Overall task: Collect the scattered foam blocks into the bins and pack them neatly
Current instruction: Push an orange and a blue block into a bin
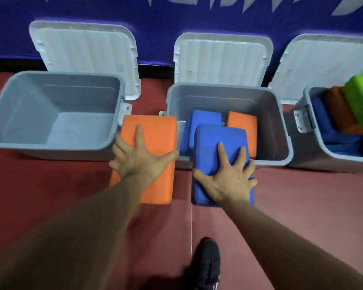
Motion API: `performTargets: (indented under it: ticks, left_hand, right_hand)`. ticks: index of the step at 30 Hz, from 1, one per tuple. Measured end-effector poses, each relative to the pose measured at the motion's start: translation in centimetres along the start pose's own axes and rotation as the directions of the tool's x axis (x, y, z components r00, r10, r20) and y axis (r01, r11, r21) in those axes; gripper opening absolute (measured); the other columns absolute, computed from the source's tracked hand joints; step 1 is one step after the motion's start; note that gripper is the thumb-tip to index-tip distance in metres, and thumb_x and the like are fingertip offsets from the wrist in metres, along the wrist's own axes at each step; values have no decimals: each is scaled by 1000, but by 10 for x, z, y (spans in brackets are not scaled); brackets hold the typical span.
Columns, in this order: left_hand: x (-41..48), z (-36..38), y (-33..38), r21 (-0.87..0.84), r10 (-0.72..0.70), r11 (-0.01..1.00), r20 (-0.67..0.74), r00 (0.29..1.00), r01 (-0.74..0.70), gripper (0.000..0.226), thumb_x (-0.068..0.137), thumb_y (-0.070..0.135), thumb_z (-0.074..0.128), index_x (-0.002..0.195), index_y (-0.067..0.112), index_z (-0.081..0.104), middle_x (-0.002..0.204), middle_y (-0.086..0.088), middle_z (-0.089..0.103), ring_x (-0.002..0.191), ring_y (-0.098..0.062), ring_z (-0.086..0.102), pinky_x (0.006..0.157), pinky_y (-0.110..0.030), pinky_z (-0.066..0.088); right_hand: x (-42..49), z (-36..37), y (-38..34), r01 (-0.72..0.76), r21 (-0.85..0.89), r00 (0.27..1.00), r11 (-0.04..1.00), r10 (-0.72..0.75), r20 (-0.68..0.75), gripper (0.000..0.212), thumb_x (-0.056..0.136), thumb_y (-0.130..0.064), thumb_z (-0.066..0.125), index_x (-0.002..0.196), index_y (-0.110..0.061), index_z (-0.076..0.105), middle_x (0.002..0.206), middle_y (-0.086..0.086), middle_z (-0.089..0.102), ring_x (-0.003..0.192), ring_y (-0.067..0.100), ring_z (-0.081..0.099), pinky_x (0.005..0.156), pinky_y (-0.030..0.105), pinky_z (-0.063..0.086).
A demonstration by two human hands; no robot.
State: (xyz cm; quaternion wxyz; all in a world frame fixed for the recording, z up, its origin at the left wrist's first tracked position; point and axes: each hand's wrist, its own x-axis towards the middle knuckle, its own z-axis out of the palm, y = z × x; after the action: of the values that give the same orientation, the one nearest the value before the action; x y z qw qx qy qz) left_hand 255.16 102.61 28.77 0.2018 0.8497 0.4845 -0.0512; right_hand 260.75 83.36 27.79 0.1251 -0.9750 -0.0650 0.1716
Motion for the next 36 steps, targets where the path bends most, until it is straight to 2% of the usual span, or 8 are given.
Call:
performTargets:
  ticks: [2,8,13,18,24,28,32,36]
  left_hand:
    - [9,12,31,3,12,1000,-17,1000,-12,127,52,91,64,156,47,5,163,-17,5,148,-34,13,110,-60,24]
    - [36,31,118,-7,87,996,45,995,-87,129,52,90,67,155,47,3,165,-17,1,150,-34,9,110,-57,23]
    - [70,59,168,3,138,990,16,990,-138,129,50,90,67,155,48,6,164,-16,0,151,-34,6,111,-59,22]
    - [107,93,214,-28,81,996,99,992,-79,132,49,91,67,155,49,1,165,-13,-5,153,-34,2,113,-59,19]
    - [141,131,234,49,82,995,149,985,-91,131,49,92,65,154,48,0,165,-14,-5,152,-35,2,111,-59,20]
    - [159,148,239,48,94,994,150,984,-102,129,53,94,60,157,44,2,166,-11,-8,153,-32,-2,112,-61,20]
    - [170,155,239,64,124,987,250,960,-145,119,64,97,47,158,43,-2,167,-7,-18,154,-29,-16,115,-67,6]
    - [174,153,229,82,194,972,241,951,-219,101,79,89,38,160,39,5,169,-5,-12,155,-25,-10,121,-59,2]
  right_hand:
    - [34,-15,13,-25,-52,1000,998,25,9,106,68,-87,53,156,-52,6,166,4,-13,147,45,3,108,63,24]
    - [108,-45,38,-118,3,993,993,118,7,105,68,-87,53,156,-51,6,167,5,-12,149,45,0,111,65,19]
    - [153,-50,49,-112,22,994,993,112,1,107,68,-86,56,156,-51,5,167,4,-12,150,43,0,111,65,20]
    - [207,-50,53,-161,28,987,986,161,2,107,69,-85,56,156,-50,6,167,6,-12,149,43,1,110,63,21]
    - [262,-34,54,-192,22,980,981,190,54,109,68,-87,55,156,-47,4,167,6,-13,150,44,-2,112,69,17]
    - [288,-23,56,-185,38,983,982,185,-9,112,68,-88,57,157,-45,4,167,10,-8,152,42,-3,113,67,16]
    - [305,-11,63,-194,-31,981,981,194,22,102,77,-87,51,158,-47,2,168,14,-10,153,40,-9,118,64,10]
    - [307,-8,61,-213,7,976,977,212,47,86,89,-77,45,158,-48,5,169,12,-8,155,36,-10,119,62,6]
